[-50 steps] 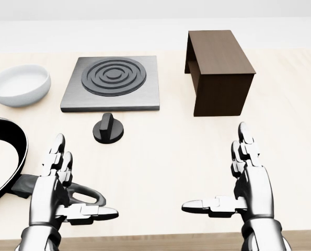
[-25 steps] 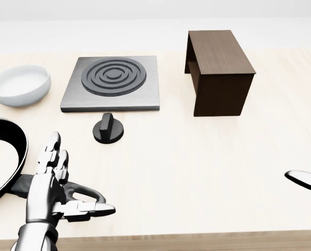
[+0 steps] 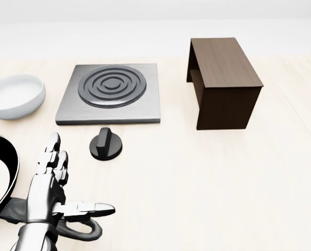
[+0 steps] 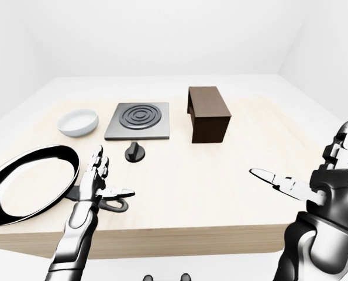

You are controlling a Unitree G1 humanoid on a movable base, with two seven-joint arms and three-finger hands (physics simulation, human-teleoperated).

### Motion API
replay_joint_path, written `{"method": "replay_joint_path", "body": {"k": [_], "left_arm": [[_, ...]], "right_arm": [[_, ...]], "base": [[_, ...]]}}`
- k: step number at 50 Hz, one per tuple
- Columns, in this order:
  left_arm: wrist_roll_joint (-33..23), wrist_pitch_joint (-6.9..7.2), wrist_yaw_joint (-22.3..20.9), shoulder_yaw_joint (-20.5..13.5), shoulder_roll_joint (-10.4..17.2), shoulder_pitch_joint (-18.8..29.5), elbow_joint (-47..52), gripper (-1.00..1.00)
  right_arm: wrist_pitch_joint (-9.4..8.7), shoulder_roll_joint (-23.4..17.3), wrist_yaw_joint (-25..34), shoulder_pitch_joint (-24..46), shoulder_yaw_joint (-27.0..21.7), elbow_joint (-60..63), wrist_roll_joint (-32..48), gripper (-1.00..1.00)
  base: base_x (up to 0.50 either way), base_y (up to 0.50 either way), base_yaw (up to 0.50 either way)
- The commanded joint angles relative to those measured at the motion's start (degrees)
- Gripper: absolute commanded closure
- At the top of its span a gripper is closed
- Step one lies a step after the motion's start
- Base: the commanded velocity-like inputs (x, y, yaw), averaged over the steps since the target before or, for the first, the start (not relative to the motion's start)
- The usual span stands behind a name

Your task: Turn on the stove.

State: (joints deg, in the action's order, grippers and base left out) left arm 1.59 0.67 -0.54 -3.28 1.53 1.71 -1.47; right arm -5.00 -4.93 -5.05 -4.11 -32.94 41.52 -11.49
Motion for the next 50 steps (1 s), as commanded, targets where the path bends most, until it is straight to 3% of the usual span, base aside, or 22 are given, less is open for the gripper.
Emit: {"method": "replay_joint_path", "body": {"k": [1, 21, 27, 43, 47, 50], "left_arm": [[-0.4, -0.27, 0.1, 0.2, 0.0, 0.0, -0.4, -1.00], [-0.5, -0.71, 0.2, 0.2, -0.1, 0.1, -1.1, -1.00], [-0.7, -0.28, 0.1, 0.5, -0.1, -0.1, -0.5, -1.00], [-2.3, -1.72, -0.5, 2.2, -0.8, -1.4, -1.1, -1.00], [-3.1, -3.31, -0.5, 2.9, -1.1, -1.5, -3.1, -1.00], [-3.5, -3.63, -0.7, 3.6, -1.3, -2.2, -3.0, -1.00]], "right_arm": [[0.00, -0.1, 0.5, -0.1, -0.9, 0.7, -0.4, -1.00], [0.00, 0.1, 0.8, -0.2, -0.6, 0.6, 0.0, -1.00], [0.00, 0.7, 0.5, -0.7, -1.4, 1.3, -0.4, -1.00], [0.00, 0.9, 0.8, -1.1, -1.6, 0.5, -0.7, -1.00], [0.00, 0.9, 0.8, -1.3, -1.7, 0.9, -0.9, -1.00], [0.00, 1.1, 0.9, -1.4, -1.5, 0.9, -0.7, -1.00]], "base": [[0.38, 0.00, 0.00], [0.38, 0.00, 0.00], [0.18, 0.00, 0.00], [0.00, 0.00, 0.00], [0.00, 0.00, 0.00], [0.00, 0.00, 0.00]]}}
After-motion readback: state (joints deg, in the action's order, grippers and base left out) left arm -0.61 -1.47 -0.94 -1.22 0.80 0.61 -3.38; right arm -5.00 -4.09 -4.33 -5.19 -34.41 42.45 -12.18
